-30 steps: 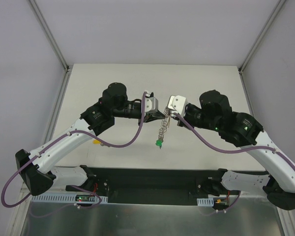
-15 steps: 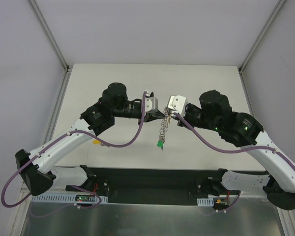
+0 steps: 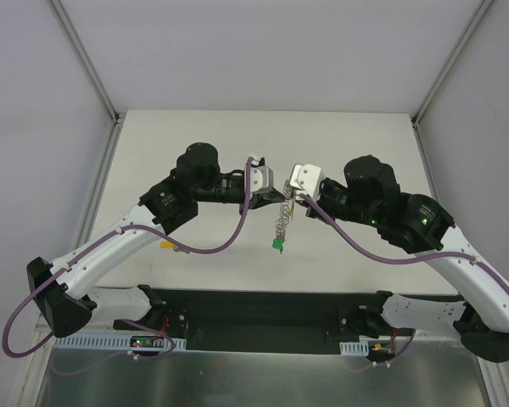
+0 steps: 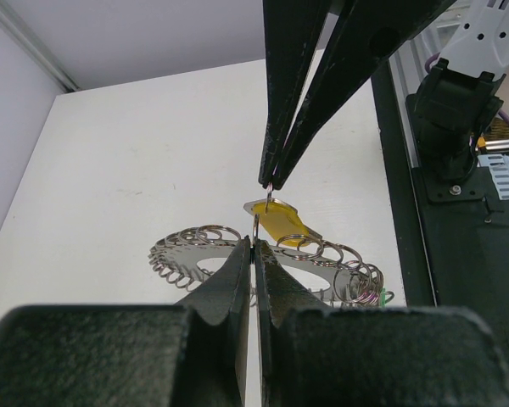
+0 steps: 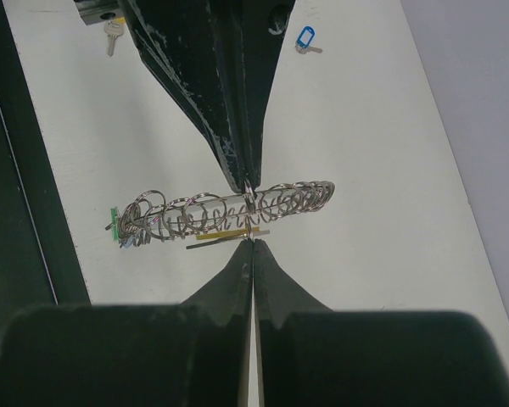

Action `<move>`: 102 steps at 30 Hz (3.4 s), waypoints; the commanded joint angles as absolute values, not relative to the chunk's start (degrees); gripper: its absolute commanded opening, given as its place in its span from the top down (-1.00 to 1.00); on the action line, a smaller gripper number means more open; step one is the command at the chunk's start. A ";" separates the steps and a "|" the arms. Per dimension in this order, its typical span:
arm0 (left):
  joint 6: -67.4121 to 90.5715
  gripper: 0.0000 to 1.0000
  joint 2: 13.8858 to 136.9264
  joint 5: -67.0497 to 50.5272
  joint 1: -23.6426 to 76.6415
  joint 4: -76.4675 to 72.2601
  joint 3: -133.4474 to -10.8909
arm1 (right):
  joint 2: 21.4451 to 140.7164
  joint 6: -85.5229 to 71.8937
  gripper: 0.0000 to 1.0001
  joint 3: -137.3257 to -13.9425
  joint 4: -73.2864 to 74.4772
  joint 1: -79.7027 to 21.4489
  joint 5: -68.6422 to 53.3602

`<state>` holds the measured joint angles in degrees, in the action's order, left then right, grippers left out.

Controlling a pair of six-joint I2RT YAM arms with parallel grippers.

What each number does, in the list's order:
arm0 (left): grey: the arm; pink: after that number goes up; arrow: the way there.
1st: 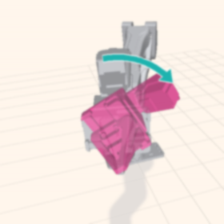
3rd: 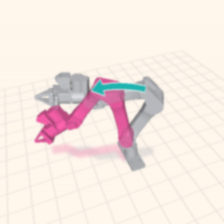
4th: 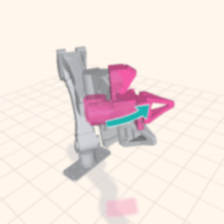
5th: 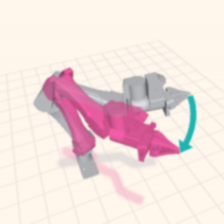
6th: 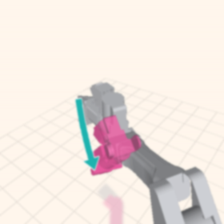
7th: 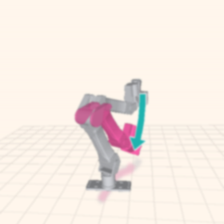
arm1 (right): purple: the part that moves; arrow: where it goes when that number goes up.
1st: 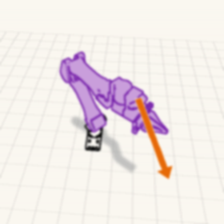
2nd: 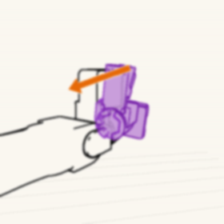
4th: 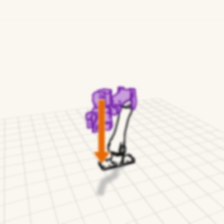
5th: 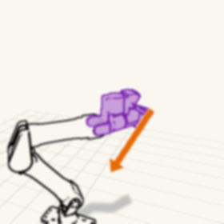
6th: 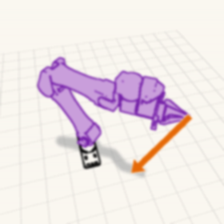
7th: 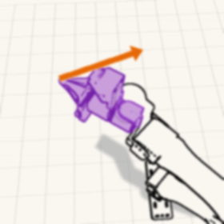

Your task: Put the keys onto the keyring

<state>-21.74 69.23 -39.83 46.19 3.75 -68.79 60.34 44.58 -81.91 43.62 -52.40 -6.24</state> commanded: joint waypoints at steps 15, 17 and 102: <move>-21.18 1.00 68.03 -40.61 46.84 -1.67 -68.73 | 59.76 43.50 0.98 -83.23 42.54 -52.65 -3.51; -21.18 1.00 68.11 -40.69 46.76 -1.67 -68.73 | 59.85 43.42 0.98 -83.32 42.54 -52.65 -3.78; -18.20 1.00 66.62 -41.83 46.67 -4.74 -65.83 | 56.51 43.15 0.98 -79.63 41.31 -52.47 -5.98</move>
